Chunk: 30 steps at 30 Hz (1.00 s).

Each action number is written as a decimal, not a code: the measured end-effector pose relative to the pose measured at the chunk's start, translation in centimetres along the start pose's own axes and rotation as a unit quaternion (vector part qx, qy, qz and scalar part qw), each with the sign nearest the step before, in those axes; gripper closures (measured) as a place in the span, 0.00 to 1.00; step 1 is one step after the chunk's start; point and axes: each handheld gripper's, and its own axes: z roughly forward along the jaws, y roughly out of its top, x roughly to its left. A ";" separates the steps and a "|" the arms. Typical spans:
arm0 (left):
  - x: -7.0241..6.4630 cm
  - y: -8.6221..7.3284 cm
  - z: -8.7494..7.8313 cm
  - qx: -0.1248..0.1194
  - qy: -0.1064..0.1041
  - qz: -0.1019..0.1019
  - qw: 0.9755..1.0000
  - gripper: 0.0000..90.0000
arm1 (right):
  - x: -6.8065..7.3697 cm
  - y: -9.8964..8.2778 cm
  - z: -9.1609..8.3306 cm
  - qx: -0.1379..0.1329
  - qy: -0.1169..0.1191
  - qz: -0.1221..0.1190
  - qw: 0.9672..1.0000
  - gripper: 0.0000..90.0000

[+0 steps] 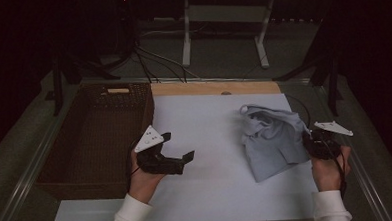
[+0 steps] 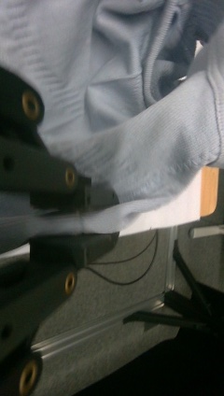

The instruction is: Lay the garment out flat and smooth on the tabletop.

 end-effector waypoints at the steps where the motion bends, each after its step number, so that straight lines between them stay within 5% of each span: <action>1: 0.0 0.0 0.0 0.000 0.000 0.000 1.000 0.00 | -0.1 0.0 0.2 0.003 -0.006 0.000 1.000 0.81; 8: -0.1 -0.1 0.1 0.001 -0.001 0.000 1.000 0.00 | -0.1 0.1 -0.2 -0.020 -0.020 -0.007 1.000 0.46; 15: -0.1 0.0 0.1 0.001 -0.002 0.001 1.000 0.00 | 1.1 0.4 -0.8 -0.041 0.019 -0.027 0.999 0.34; 30: -0.1 0.0 0.0 -0.001 -0.001 -0.001 1.000 0.00 | 4.2 0.3 -0.9 -0.045 0.090 -0.046 0.994 0.18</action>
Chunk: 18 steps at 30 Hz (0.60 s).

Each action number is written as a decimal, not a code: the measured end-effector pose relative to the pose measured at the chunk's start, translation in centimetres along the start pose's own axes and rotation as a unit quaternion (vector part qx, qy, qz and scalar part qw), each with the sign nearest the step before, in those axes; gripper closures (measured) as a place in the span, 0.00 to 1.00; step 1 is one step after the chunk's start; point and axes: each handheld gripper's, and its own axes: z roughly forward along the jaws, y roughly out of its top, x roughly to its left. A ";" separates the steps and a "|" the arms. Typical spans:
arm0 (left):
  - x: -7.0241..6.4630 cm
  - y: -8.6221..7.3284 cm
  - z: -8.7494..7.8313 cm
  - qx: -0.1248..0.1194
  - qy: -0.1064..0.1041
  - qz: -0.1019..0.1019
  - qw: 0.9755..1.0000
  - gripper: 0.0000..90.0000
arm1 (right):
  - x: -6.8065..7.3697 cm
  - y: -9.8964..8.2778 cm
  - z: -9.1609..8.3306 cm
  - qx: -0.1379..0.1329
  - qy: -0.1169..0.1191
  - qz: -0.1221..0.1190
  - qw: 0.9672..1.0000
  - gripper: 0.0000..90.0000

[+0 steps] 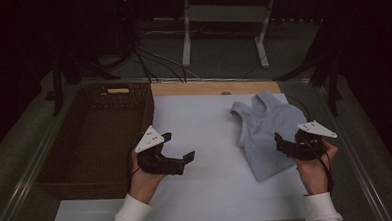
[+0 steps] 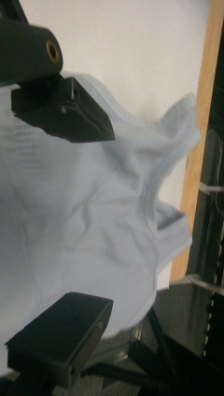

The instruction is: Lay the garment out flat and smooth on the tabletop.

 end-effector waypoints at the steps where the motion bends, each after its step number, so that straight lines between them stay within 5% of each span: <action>1: 0.0 0.0 0.0 0.000 0.000 0.000 1.000 0.00 | 0.2 0.0 0.1 0.000 0.006 -0.002 1.000 0.17; 18: 0.0 0.0 -0.1 -0.003 0.000 -0.001 1.000 0.00 | 2.1 -0.9 0.9 -0.006 0.048 -0.013 0.999 0.12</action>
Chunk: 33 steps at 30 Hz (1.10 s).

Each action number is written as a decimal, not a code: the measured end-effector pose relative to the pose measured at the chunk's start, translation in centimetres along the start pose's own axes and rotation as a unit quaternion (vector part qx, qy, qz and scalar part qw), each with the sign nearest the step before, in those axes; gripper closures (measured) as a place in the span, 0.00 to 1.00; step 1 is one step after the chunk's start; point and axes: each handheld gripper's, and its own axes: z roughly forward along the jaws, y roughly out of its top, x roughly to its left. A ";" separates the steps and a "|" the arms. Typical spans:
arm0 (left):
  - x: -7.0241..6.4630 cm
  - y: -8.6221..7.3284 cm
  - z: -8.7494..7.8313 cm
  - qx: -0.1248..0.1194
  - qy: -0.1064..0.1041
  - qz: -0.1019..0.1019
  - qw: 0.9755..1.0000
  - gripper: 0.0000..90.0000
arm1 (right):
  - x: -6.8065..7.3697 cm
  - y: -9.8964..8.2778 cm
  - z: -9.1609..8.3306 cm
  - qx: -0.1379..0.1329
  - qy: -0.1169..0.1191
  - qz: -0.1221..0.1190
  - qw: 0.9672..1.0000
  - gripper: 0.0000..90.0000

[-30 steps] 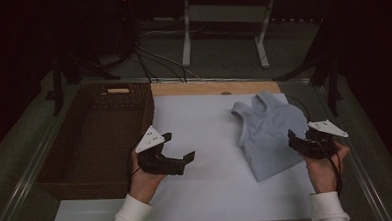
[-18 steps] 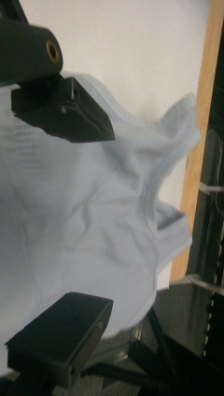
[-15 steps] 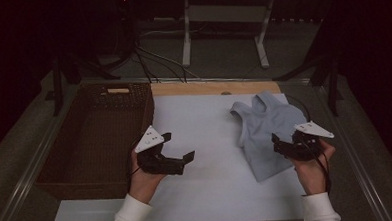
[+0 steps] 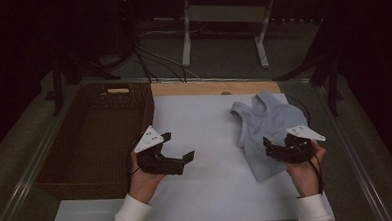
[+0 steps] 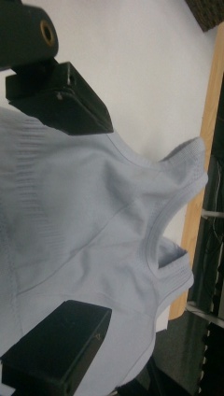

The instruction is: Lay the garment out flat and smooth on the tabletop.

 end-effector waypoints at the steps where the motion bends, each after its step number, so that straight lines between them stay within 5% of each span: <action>1: 0.0 0.0 0.0 0.000 0.000 0.000 1.000 0.00 | 0.1 -0.1 0.1 0.000 0.002 -0.002 1.000 0.11; 33: -0.1 0.2 -0.3 -0.005 -0.002 0.003 1.000 0.00 | 2.7 -2.5 2.7 0.031 0.041 -0.025 0.998 0.09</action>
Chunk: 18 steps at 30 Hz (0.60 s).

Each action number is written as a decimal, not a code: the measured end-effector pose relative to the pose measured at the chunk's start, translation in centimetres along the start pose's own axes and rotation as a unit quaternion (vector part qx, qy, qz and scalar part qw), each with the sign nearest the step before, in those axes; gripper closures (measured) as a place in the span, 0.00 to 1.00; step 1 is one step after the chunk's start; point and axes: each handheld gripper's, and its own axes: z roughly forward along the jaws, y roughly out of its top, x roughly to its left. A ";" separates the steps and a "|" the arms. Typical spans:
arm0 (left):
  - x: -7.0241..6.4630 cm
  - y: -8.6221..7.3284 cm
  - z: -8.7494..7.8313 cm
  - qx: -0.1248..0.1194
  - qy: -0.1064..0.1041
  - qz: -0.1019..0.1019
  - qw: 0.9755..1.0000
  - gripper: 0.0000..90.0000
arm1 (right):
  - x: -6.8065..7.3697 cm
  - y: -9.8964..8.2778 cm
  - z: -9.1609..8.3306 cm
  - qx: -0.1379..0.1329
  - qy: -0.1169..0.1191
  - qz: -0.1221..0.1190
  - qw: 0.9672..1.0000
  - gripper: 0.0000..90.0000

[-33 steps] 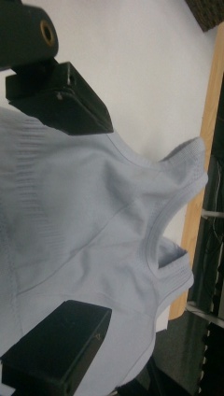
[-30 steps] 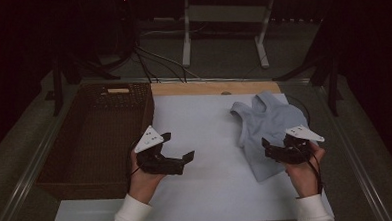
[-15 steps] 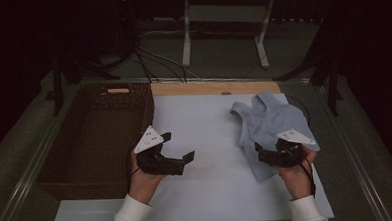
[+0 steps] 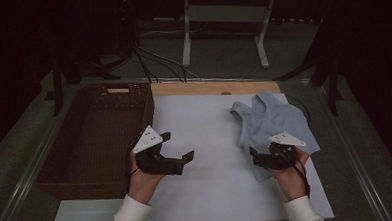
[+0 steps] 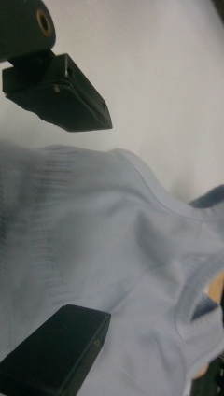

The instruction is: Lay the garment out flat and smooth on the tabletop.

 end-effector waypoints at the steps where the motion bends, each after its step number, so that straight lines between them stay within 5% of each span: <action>1: 0.0 0.0 0.0 0.000 0.000 0.000 1.000 0.00 | 0.1 -0.1 0.2 0.003 -0.001 -0.002 1.000 0.09; 6: 0.0 0.0 0.0 -0.001 0.000 0.000 1.000 0.00 | 0.8 -0.3 0.8 0.016 -0.002 -0.017 1.000 0.09; 18: -0.1 -0.1 0.1 0.002 -0.001 0.000 1.000 0.00 | 1.9 -0.7 1.4 0.064 -0.010 -0.034 0.997 0.28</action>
